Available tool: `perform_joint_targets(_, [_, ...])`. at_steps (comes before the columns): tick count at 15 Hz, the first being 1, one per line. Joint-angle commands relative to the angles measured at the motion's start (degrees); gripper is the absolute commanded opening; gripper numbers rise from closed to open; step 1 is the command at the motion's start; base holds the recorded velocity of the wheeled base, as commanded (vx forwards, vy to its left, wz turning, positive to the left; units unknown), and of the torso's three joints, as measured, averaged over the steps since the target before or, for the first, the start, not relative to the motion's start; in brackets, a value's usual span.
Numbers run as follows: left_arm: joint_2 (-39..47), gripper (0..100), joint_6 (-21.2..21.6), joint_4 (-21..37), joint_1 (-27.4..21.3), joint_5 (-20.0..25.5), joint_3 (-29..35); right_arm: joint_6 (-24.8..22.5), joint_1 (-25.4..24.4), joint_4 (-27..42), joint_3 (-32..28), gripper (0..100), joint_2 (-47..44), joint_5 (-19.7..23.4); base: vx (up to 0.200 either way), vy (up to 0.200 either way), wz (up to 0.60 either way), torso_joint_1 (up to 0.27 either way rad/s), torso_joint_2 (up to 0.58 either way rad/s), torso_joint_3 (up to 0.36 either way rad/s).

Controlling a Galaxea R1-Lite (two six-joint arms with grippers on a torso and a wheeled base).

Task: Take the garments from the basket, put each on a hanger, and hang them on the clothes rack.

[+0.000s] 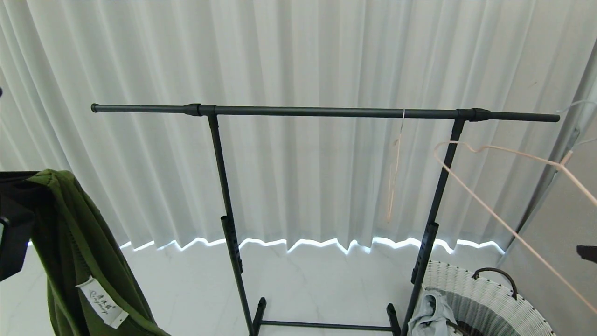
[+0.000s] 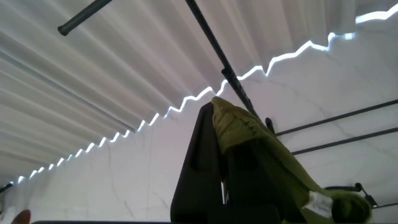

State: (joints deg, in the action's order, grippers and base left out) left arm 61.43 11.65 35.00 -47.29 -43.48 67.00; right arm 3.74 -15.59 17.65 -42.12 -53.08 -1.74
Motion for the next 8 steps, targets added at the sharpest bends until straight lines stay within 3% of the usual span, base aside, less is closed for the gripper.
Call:
perform_joint_targets(1, [0.53,0,0.04,-0.02,0.18,-0.02,-0.55,0.04,-15.26,0.1,0.81,0,3.16,0.16,0.0,0.0,0.0,0.0,0.0,0.0])
perform_joint_targets(3, [3.0,0,-0.14,-0.02,4.66,-0.11,-0.38,0.3,-27.39,0.1,1.25,0,2.45,0.25,0.0,0.0,0.0,0.0,0.0,0.0])
perform_joint_targets(4, [4.58,0,-0.4,-0.11,7.21,-0.11,-0.03,0.39,-30.9,0.01,1.6,0,2.19,0.25,0.0,0.0,0.0,0.0,0.0,0.0])
perform_joint_targets(7, [8.09,0,-0.93,-2.22,8.88,-1.69,0.85,0.39,-36.97,-0.34,3.01,0,2.19,0.25,0.0,0.0,0.0,0.0,0.0,0.0])
perform_joint_targets(8, [11.26,0,-3.04,-5.82,8.88,-3.8,1.03,0.3,-39.43,-0.51,3.36,0,2.36,0.69,0.0,0.0,0.0,0.0,0.0,0.0])
